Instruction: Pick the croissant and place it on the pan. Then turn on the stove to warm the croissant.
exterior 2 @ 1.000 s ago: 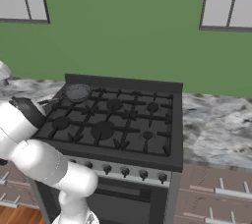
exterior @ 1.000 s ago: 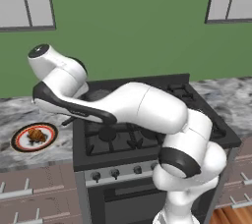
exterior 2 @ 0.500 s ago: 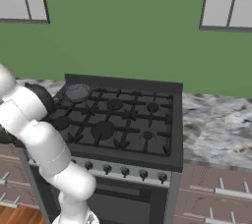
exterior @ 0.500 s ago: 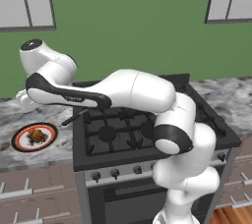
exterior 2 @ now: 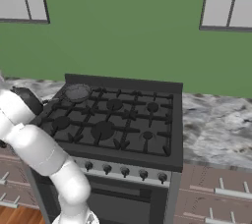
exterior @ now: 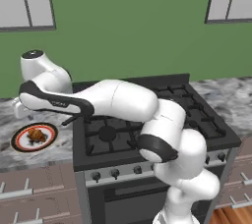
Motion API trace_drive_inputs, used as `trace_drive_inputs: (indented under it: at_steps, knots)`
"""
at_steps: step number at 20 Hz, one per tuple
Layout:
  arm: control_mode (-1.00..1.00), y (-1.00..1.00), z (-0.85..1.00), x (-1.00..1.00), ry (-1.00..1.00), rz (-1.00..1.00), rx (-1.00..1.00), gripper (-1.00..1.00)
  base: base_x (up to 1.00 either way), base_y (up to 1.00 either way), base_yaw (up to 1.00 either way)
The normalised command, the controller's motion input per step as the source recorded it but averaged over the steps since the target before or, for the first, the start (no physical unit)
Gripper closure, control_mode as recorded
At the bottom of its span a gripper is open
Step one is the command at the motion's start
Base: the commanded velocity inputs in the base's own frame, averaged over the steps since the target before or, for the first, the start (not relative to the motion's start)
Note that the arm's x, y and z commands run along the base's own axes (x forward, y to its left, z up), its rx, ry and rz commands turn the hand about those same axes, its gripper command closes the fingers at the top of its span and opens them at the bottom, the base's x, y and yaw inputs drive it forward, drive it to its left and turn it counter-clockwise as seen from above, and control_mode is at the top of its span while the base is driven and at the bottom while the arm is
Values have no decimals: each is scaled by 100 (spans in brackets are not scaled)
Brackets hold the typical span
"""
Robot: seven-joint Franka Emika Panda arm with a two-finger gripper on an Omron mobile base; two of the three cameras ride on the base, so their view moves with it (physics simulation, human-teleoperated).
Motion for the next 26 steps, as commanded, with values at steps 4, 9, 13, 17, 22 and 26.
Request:
trace_drive_inputs:
  at_steps: [4,9,13,17,22,26]
  knots:
    - [-100,15,-36,12,0,6,0,-100,0,0,0]
    - [-100,0,-36,4,0,0,3,-100,0,0,0]
    - [-100,0,-59,6,4,0,5,-100,0,0,0]
    - [-100,-2,-55,8,3,0,3,-100,0,0,0]
    - [-100,-4,-53,11,3,0,3,-100,0,0,0]
    - [-100,-4,-38,23,0,0,0,-100,0,0,0]
